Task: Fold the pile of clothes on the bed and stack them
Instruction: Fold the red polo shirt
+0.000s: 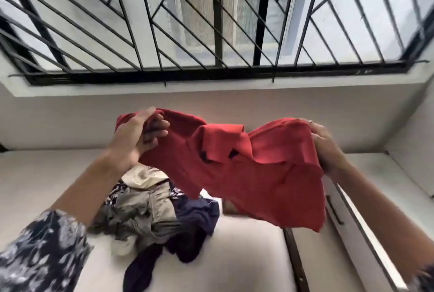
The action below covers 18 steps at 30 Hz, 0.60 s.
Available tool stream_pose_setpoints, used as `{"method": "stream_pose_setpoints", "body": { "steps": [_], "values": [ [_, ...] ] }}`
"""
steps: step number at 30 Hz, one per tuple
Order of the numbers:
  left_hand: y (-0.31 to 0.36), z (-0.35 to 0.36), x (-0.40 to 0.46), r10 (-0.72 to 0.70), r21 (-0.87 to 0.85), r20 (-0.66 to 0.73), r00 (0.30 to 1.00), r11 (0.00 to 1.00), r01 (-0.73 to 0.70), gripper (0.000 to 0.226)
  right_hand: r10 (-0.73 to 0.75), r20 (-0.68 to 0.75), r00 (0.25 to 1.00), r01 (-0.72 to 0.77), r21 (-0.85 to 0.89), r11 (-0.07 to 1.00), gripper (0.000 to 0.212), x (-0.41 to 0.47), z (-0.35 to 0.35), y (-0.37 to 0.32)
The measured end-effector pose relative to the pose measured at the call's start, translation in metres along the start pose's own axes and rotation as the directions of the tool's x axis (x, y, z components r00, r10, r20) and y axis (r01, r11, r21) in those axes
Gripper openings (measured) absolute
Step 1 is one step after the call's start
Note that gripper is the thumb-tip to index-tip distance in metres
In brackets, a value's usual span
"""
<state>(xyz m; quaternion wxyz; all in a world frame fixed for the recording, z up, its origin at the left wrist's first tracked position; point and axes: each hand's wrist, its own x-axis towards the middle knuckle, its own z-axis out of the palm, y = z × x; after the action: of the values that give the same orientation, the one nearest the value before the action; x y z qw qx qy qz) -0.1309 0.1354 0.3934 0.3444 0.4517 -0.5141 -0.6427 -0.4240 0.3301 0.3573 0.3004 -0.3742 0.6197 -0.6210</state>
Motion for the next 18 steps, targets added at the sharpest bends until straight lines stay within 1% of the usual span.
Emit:
{"method": "stream_pose_setpoints", "body": {
  "steps": [1,3,6,7,9,10,12,15,16,18],
  "values": [
    [-0.013,-0.004,-0.01,-0.013,0.036,0.022,1.0,0.999,0.013,0.026,0.041,0.047,0.998,-0.039,-0.039,0.998,0.049,-0.009,-0.004,0.011],
    [-0.038,-0.013,-0.033,-0.052,0.11,0.048,0.997,0.993,0.047,0.028,0.135,0.119,0.984,-0.123,-0.099,0.987,0.047,-0.031,-0.012,0.031],
    [-0.057,-0.022,-0.062,-0.124,0.195,0.093,0.988,0.975,0.104,0.031,0.252,0.179,0.951,-0.224,-0.161,0.961,0.06,-0.057,-0.02,0.053],
    [-0.06,-0.023,-0.07,-0.158,0.207,0.106,0.982,0.969,0.133,0.034,0.291,0.173,0.941,-0.264,-0.167,0.95,0.059,-0.066,-0.02,0.053],
    [-0.061,-0.022,-0.079,-0.19,0.216,0.108,0.976,0.963,0.163,0.042,0.349,0.1,0.932,-0.333,-0.148,0.931,0.044,-0.07,-0.028,0.059],
    [-0.061,-0.02,-0.079,-0.2,0.219,0.101,0.975,0.96,0.174,0.047,0.383,0.075,0.921,-0.368,-0.164,0.915,0.037,-0.068,-0.035,0.064],
    [-0.061,-0.016,-0.069,-0.214,0.219,0.088,0.973,0.957,0.19,0.049,0.47,0.048,0.881,-0.454,-0.194,0.87,0.028,-0.056,-0.047,0.074],
    [-0.071,-0.005,-0.034,-0.286,0.201,0.069,0.956,0.942,0.267,0.045,0.55,0.001,0.835,-0.534,-0.237,0.811,0.039,-0.026,-0.046,0.095],
    [-0.086,-0.001,-0.012,-0.324,0.197,0.05,0.945,0.931,0.308,0.044,0.557,0.006,0.831,-0.534,-0.274,0.8,0.041,-0.012,-0.043,0.109],
    [-0.131,0.01,0.038,-0.413,0.161,0.011,0.911,0.9,0.406,0.039,0.613,0.015,0.79,-0.578,-0.318,0.752,0.038,0.013,-0.033,0.157]
  ]
}}
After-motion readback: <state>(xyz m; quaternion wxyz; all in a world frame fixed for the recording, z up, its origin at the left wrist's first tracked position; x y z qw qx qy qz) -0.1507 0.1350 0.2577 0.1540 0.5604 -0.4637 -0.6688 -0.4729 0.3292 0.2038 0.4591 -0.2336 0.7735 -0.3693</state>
